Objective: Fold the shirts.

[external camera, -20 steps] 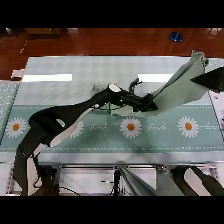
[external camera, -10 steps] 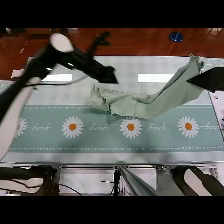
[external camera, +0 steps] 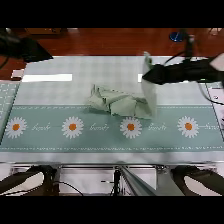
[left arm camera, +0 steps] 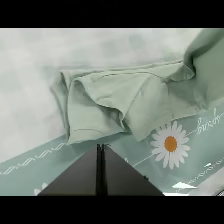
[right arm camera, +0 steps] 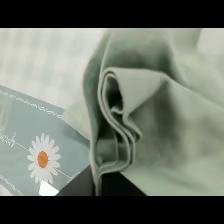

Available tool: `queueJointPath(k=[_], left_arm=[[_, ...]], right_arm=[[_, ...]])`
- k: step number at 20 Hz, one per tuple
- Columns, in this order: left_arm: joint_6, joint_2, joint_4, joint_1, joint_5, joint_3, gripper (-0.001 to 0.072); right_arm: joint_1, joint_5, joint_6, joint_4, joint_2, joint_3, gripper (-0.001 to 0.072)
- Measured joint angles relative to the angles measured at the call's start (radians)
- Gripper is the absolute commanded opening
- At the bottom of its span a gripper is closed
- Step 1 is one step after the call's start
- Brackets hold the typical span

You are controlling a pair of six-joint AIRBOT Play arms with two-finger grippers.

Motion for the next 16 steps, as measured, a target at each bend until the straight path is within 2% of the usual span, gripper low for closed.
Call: queueJointPath(k=[2, 3, 4, 5, 9, 12, 14, 15, 16], left_arm=[[0.003, 0.012, 0.003, 0.008, -0.015, -0.015, 0.0023], [0.004, 0.016, 0.003, 0.006, -0.018, -0.026, 0.0023], [0.006, 0.019, 0.004, 0.000, -0.019, -0.042, 0.0023], [0.010, 0.020, 0.005, -0.007, -0.020, -0.060, 0.0023], [0.024, 0.025, 0.005, -0.035, -0.024, -0.151, 0.0024], [0.038, 0.025, 0.006, -0.043, -0.014, -0.215, 0.0024], [0.049, 0.023, 0.006, -0.045, 0.000, -0.242, 0.0034], [0.056, 0.019, 0.010, -0.046, 0.004, -0.251, 0.0071], [0.066, 0.014, 0.021, -0.047, 0.008, -0.258, 0.0156]], right_arm=[[0.125, -0.119, 0.019, 0.029, -0.086, 0.000, 0.0050], [0.182, -0.184, 0.026, 0.057, -0.127, 0.000, 0.0208], [0.242, -0.254, 0.031, 0.090, -0.167, 0.000, 0.0405], [0.296, -0.329, 0.031, 0.130, -0.201, 0.000, 0.0456], [0.406, -0.494, 0.006, 0.222, -0.243, 0.000, 0.0454], [0.363, -0.457, -0.020, 0.206, -0.182, 0.000, 0.0453], [0.271, -0.379, -0.024, 0.136, -0.103, 0.000, 0.0453], [0.206, -0.328, -0.014, 0.069, -0.055, 0.000, 0.0453], [0.134, -0.281, 0.010, -0.007, -0.007, 0.000, 0.0453]])
